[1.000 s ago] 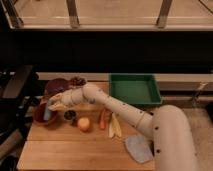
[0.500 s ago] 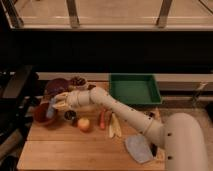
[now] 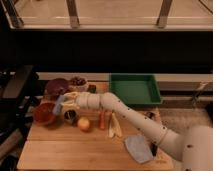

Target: Place sponge in tray

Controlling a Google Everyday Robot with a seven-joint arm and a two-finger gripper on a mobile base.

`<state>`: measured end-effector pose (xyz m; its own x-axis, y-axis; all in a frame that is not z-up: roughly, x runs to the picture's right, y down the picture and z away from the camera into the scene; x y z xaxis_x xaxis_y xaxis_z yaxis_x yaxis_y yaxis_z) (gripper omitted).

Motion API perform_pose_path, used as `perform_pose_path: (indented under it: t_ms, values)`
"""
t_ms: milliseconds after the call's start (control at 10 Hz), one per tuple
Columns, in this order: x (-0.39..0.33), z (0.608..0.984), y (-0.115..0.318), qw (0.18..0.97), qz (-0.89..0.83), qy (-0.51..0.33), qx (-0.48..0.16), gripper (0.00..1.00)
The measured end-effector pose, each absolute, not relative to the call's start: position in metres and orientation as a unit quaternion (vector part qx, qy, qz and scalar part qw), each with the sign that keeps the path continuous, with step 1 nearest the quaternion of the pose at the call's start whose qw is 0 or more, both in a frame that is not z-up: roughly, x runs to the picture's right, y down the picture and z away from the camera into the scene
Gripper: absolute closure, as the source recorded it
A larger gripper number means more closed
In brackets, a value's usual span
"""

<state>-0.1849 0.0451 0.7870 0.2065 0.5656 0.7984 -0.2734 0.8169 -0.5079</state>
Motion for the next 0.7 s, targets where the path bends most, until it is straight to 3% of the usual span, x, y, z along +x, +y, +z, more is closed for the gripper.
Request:
perform_pose_path:
  t_ms: [300,700]
  values:
    - [-0.146,0.773,0.03,0.765,0.304,-0.561,-0.083,1.0]
    - [-0.139,0.768,0.028,0.77,0.308,-0.554,-0.076,1.0]
